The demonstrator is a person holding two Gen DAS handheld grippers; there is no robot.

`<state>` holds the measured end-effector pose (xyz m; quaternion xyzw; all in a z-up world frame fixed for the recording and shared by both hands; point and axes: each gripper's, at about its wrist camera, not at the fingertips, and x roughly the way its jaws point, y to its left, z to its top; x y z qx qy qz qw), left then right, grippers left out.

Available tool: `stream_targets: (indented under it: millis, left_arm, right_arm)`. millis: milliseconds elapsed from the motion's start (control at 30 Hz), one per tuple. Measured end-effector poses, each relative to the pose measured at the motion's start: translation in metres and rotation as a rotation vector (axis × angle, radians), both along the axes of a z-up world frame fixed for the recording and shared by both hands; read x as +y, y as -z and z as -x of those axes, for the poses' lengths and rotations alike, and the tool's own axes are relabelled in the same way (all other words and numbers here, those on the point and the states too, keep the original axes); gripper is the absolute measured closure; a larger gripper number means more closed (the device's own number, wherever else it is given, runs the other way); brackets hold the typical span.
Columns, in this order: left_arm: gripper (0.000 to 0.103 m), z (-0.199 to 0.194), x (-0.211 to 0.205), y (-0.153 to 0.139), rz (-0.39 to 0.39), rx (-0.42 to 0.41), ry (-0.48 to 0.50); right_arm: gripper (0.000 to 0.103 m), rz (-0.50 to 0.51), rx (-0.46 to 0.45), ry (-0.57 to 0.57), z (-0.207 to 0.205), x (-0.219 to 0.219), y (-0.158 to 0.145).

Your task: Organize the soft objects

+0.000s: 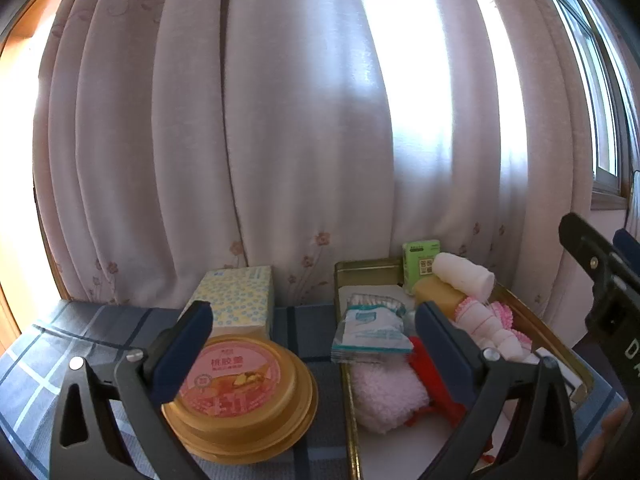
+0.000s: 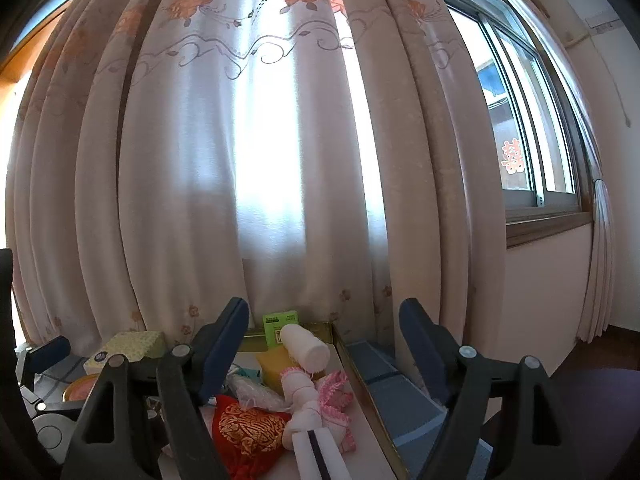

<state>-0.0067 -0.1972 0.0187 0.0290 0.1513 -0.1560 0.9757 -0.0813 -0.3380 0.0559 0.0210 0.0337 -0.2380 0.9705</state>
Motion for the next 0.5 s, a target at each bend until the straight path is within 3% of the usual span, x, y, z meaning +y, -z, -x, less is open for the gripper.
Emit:
stream_targets:
  millis: [500]
  left_arm:
    - [0.000,0.0019,0.0001,-0.0003,-0.004,0.005,0.009]
  right_arm:
    - [0.023,0.012,0.008,0.012,0.0008,0.0030,-0.0012]
